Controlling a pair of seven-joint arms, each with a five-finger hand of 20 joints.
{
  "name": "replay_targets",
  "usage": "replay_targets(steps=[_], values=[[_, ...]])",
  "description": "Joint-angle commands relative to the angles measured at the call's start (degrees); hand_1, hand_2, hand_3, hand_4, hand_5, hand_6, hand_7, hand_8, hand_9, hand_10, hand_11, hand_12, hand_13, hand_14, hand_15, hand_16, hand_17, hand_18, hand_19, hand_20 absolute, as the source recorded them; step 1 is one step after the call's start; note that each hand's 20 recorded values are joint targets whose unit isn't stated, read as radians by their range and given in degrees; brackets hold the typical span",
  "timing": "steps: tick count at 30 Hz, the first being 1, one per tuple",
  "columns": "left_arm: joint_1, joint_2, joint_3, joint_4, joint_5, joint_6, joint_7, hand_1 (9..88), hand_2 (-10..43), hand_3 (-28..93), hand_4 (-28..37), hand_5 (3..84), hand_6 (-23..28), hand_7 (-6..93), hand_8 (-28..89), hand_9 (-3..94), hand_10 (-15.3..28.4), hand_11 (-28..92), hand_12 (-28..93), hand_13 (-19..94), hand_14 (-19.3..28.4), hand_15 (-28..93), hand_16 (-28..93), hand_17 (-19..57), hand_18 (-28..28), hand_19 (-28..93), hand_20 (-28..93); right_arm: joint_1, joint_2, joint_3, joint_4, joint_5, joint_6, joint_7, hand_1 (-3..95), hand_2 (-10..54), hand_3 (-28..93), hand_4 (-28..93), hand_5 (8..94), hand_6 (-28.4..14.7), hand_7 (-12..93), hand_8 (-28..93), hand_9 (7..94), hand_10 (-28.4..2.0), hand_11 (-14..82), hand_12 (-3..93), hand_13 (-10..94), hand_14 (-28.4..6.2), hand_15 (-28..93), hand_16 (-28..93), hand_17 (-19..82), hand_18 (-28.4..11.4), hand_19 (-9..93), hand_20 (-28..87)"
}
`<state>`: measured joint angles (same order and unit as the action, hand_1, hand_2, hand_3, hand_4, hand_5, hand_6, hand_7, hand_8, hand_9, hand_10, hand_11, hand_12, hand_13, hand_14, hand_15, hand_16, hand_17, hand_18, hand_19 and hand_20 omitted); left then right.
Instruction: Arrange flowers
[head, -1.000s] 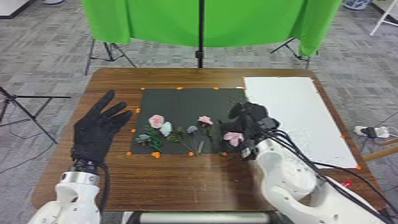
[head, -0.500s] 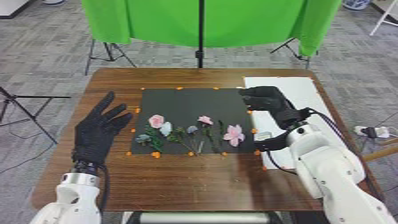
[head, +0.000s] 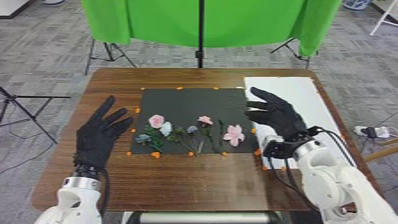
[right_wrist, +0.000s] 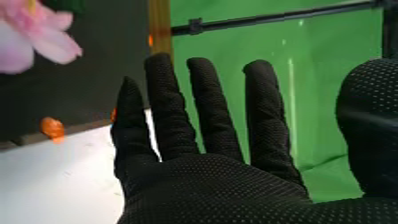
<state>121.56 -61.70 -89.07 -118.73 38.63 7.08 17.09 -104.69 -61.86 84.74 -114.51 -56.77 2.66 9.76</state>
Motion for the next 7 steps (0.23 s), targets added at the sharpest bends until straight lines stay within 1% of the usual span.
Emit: replay_targets(steps=[1, 2, 4, 7], values=[[0.14, -0.64, 0.33, 0.62, 0.17, 0.10, -0.43, 20.4, 6.5, 77, -28.3, 31.5, 2.4, 12.7, -11, 33.1, 16.3, 19, 12, 28, 25.5, 46, -6, -7.1, 28.4, 50, 24, -0.89, -2.35, -0.46, -0.08, -0.36, 2.59, -3.20, 19.8, 0.1, 78, -28, 41.8, 5.1, 13, -13, 44.9, -14.6, 10.9, 13.4, 37, -18.6, 27, 17, 2, -22.8, 49, 25], [0.16, -0.79, 0.14, 0.56, 0.36, -0.18, -0.84, 20.4, 6.4, 78, -28.3, 31.7, 2.4, 12.8, -11, 33.3, 16.2, 19, 12, 28, 25.4, 45, -6, -7.0, 28.4, 50, 24, -1.13, -2.51, -0.10, -0.19, -0.94, 2.17, -2.99, 19.8, 0.1, 78, -28, 41.9, 5.1, 13, -13, 45.1, -14.6, 11.0, 13.5, 37, -18.6, 27, 17, 2, -22.8, 49, 26], [0.03, -0.73, 0.10, 0.60, 0.39, -0.36, -0.90, 20.3, 6.4, 78, -28.3, 32.0, 2.5, 12.8, -11, 33.4, 16.2, 19, 12, 28, 25.1, 45, -6, -7.1, 28.4, 50, 24, -1.14, -2.54, 0.56, -0.15, -1.78, 0.63, -2.68, 19.8, 0.1, 78, -28, 41.9, 5.2, 14, -13, 45.2, -14.4, 11.1, 13.5, 37, -18.6, 27, 17, 2, -22.8, 49, 26], [-0.14, -0.97, -0.03, 0.59, 0.45, -0.30, -1.63, 20.4, 6.5, 78, -28.3, 32.4, 2.8, 12.7, -11, 33.4, 16.3, 19, 12, 28, 25.5, 46, -5, -7.1, 28.4, 50, 24, -1.51, -2.32, 1.41, -0.24, -0.15, 0.26, -2.46, 19.7, 0.2, 78, -28, 42.3, 5.1, 14, -13, 45.6, -14.3, 11.2, 13.6, 38, -18.6, 28, 18, 2, -22.7, 49, 26]])
